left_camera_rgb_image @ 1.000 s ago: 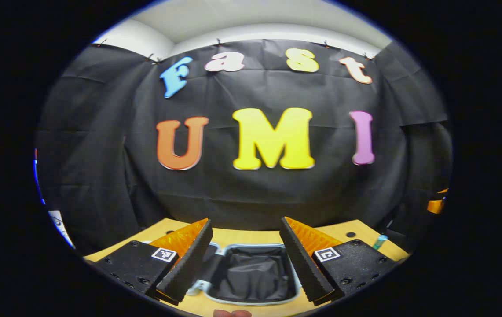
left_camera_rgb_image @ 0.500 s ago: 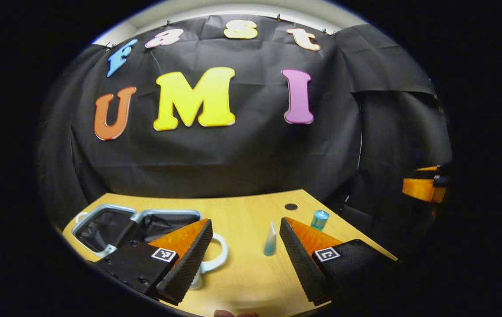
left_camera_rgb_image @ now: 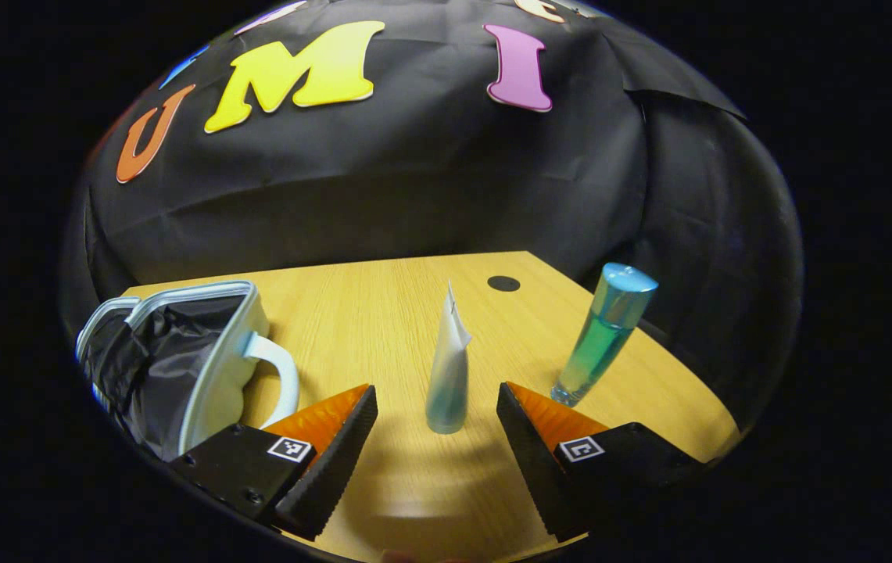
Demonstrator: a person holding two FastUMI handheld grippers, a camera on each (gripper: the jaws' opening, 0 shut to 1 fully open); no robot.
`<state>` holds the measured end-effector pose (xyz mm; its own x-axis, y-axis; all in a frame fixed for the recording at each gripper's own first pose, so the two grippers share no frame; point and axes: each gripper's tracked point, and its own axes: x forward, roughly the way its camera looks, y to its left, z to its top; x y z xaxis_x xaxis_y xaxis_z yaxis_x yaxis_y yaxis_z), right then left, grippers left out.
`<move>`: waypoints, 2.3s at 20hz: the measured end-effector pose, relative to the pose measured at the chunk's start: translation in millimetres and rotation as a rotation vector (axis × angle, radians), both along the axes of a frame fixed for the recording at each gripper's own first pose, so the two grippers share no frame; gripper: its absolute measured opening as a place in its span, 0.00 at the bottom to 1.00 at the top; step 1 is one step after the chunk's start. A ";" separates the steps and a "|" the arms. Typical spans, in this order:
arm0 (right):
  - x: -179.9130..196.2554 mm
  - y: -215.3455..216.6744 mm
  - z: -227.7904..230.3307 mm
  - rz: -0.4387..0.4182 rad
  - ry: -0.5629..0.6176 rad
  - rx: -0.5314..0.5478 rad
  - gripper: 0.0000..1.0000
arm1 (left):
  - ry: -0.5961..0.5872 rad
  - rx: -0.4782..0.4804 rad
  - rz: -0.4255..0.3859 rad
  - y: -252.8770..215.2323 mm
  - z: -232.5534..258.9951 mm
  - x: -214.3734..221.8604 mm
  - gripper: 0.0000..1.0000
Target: First open the suitcase, pack the skin care products into it, and then close the suitcase.
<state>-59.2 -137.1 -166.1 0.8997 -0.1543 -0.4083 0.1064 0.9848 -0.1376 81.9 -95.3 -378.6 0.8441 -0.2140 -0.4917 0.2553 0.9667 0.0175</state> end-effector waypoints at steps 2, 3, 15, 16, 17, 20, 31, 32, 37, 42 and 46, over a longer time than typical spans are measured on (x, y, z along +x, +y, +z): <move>-0.5 -5.2 -0.9 -0.016 0.008 -0.004 0.80 | 0.011 -0.012 0.003 1.6 -7.9 9.3 0.99; -0.5 -6.7 -1.6 -0.025 0.012 -0.004 0.80 | 0.007 -0.012 0.000 1.4 -11.0 14.4 0.98; 20.7 28.4 -47.9 0.024 0.077 0.077 0.80 | 0.138 -0.015 -0.006 7.0 -13.3 -4.1 0.40; 24.6 38.9 -65.5 0.045 0.106 0.105 0.80 | 0.140 -0.034 -0.005 11.9 -1.6 -15.1 0.39; 30.2 48.9 -81.3 0.066 0.128 0.125 0.81 | 0.145 -0.052 -0.003 16.3 11.2 -27.8 0.39; 56.4 82.3 -118.3 0.132 0.155 0.163 0.81 | 0.145 -0.063 0.017 42.1 53.5 -68.8 0.46; 148.9 156.9 -205.7 0.212 0.250 0.260 0.80 | 0.149 -0.088 0.205 123.9 121.9 -138.2 0.37; 153.7 161.5 -212.6 0.210 0.259 0.266 0.80 | 0.149 -0.080 0.221 132.7 124.1 -140.5 0.37; 167.8 172.9 -228.1 0.199 0.286 0.270 0.64 | 0.158 -0.059 0.299 172.7 126.8 -151.7 0.37; 171.6 171.3 -232.5 0.175 0.309 0.256 0.37 | 0.152 -0.048 0.347 215.9 139.6 -151.2 0.37; 157.6 180.8 -217.5 0.176 0.354 0.334 0.35 | 0.199 -0.067 0.296 250.0 143.0 -125.0 0.38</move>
<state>98.3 43.7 -383.6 0.6982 0.1777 -0.6935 -0.0609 0.9799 0.1898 -43.1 154.7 -235.7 0.7634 -0.0116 -0.6458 -0.0439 0.9966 -0.0698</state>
